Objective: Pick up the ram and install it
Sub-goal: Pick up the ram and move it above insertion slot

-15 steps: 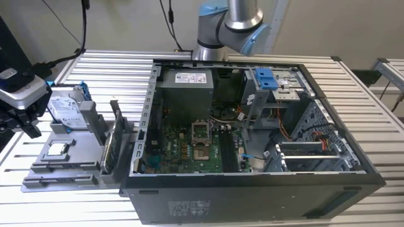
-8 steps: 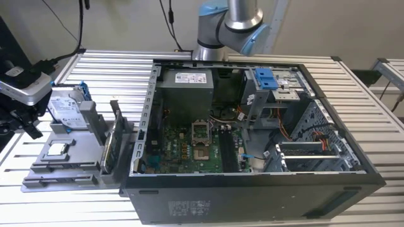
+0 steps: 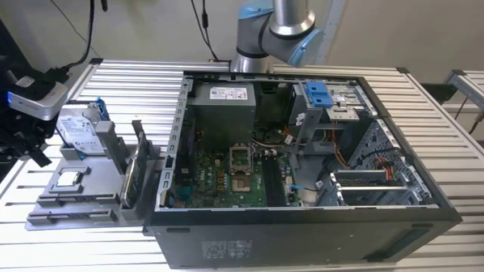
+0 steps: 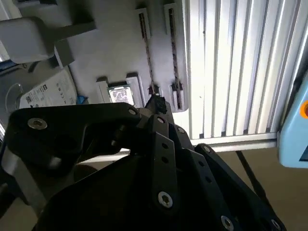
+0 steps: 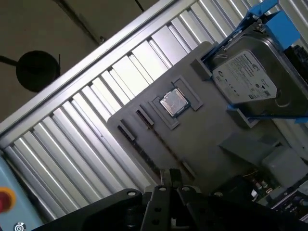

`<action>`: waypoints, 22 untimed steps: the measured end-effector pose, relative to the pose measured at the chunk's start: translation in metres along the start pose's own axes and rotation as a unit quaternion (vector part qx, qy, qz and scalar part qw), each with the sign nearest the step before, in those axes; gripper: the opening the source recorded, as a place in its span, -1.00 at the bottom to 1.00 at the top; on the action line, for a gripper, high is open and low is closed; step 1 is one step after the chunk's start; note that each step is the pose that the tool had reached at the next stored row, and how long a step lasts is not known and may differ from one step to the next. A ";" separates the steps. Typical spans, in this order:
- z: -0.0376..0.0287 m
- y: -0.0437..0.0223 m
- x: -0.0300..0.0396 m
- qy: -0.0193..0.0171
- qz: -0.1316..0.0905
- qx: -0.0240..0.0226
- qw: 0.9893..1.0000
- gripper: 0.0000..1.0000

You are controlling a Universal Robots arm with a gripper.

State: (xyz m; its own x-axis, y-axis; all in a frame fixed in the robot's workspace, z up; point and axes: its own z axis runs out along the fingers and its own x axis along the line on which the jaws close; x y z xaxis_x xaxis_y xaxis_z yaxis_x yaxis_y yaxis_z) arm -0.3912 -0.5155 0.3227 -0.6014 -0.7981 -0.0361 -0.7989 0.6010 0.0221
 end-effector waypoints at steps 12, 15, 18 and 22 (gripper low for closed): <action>0.0024 -0.0002 0.0003 0.002 -0.098 -0.004 0.995 -0.79; 0.0029 -0.0003 0.0004 0.003 -0.123 -0.004 0.992 -0.79; 0.0035 -0.0006 0.0009 0.003 -0.138 -0.005 0.990 -0.79; 0.0046 -0.0009 0.0013 0.004 -0.163 -0.006 0.987 -0.79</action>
State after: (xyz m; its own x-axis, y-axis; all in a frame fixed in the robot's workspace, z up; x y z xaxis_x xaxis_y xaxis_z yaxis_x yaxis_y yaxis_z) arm -0.3912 -0.5169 0.3181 -0.3130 -0.9491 -0.0361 -0.9497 0.3124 0.0221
